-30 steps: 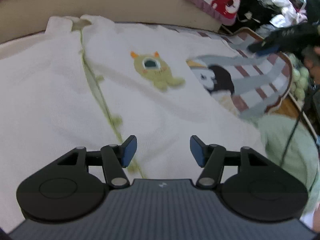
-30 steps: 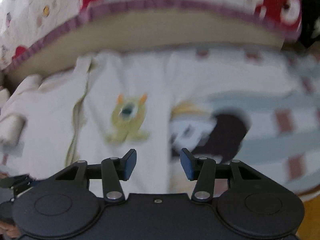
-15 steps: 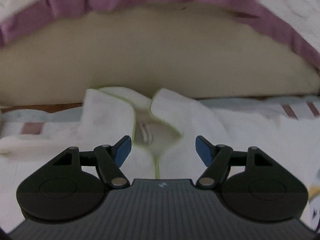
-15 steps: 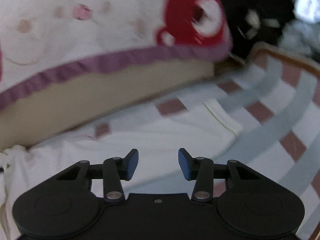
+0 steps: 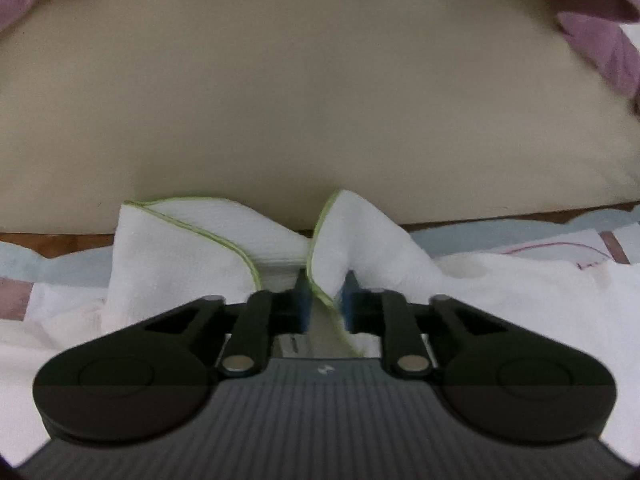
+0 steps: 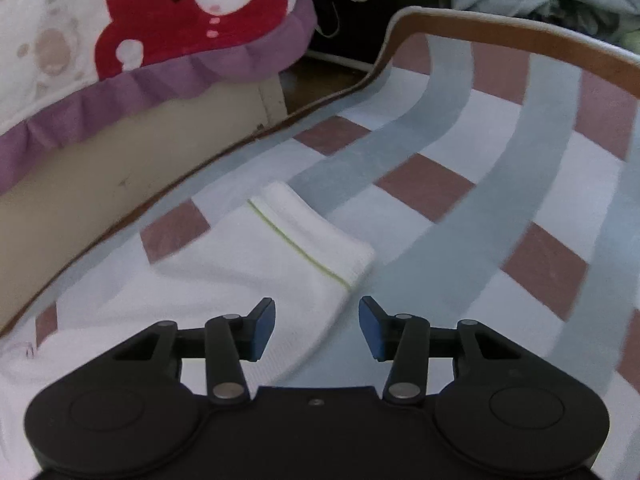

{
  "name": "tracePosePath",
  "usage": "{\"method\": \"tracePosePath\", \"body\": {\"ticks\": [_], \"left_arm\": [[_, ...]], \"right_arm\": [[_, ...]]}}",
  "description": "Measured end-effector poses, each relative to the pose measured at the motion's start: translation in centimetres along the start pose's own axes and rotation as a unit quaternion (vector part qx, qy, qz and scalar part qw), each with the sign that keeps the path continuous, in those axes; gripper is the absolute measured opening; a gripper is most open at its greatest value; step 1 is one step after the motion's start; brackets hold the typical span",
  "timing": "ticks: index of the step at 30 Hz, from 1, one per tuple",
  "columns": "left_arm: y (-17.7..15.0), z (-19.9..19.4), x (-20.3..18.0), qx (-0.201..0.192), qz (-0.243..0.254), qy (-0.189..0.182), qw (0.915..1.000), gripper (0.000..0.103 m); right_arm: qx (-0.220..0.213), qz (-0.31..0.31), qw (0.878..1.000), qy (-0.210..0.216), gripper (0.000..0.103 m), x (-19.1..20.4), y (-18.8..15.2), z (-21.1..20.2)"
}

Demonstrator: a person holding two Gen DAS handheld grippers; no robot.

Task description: Fold clothes

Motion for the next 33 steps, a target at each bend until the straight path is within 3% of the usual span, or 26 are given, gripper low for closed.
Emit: {"method": "tracePosePath", "body": {"ticks": [4, 7, 8, 11, 13, 16, 18, 21, 24, 26, 27, 28, 31, 33], "left_arm": [[0.4, -0.4, 0.1, -0.049, 0.054, 0.102, 0.9921, 0.008], [0.7, -0.9, 1.0, -0.047, 0.012, 0.167, 0.9847, 0.014], [0.7, -1.2, 1.2, -0.039, -0.005, 0.173, 0.9842, 0.015], [-0.1, -3.0, -0.3, -0.019, -0.036, 0.119, 0.9920, 0.020], [-0.6, -4.5, -2.5, -0.022, -0.037, 0.079, 0.9959, 0.024], [-1.2, -4.8, -7.4, 0.005, -0.018, -0.020, 0.9996, 0.031], [-1.9, -3.9, -10.7, 0.050, -0.022, -0.099, 0.9935, 0.032], [-3.4, -2.4, -14.3, 0.088, -0.032, -0.155, 0.9834, 0.032], [-4.6, -0.7, -16.2, 0.102, -0.033, -0.158, 0.9817, 0.032], [-5.0, 0.3, -16.5, 0.109, -0.033, -0.153, 0.9817, 0.032], [-5.1, 0.4, -16.9, 0.110, -0.026, -0.151, 0.9820, 0.032], [-5.2, 0.4, -17.3, 0.110, -0.016, -0.149, 0.9825, 0.032], [-5.7, -0.2, -19.2, 0.111, 0.025, -0.131, 0.9849, 0.032], [-6.1, -0.3, -19.8, 0.107, 0.050, -0.114, 0.9864, 0.034]], "right_arm": [[-0.011, -0.010, 1.000, 0.015, 0.053, 0.3, 1.4, 1.6], [-0.019, -0.017, 0.999, 0.026, 0.053, 0.5, 2.4, 2.8], [-0.019, -0.024, 0.999, 0.031, 0.053, 0.7, 2.7, 3.2], [-0.016, -0.102, 0.994, 0.041, 0.055, 2.5, 4.0, 3.9], [-0.028, -0.153, 0.987, 0.033, 0.064, 3.6, 5.1, 4.2], [-0.016, -0.156, 0.987, 0.034, 0.065, 3.3, 6.4, 5.9], [0.039, -0.158, 0.984, 0.065, 0.064, 3.2, 6.1, 7.7], [-0.001, -0.195, 0.980, 0.033, 0.065, 3.3, 6.1, 7.9], [-0.006, -0.156, 0.986, 0.051, 0.068, 2.9, 6.1, 8.6], [-0.008, -0.165, 0.984, 0.067, 0.035, 3.8, 6.1, 8.2], [-0.008, -0.180, 0.981, 0.075, 0.008, 4.4, 6.0, 7.9], [-0.012, -0.194, 0.978, 0.079, 0.008, 5.0, 6.1, 7.5], [-0.057, -0.203, 0.977, 0.022, 0.007, 3.7, 8.3, 6.8], [-0.059, -0.201, 0.978, 0.000, 0.006, 2.8, 9.2, 7.1]]}}
Point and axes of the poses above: each gripper's, at about its wrist camera, not at the fingertips, and z roughly the way its jaws point, x to its left, y to its top, the point moved 6 cm from there along z, roughly the way its jaws point, and after that the axes turned 8 degrees about -y, right-handed, at the moved point
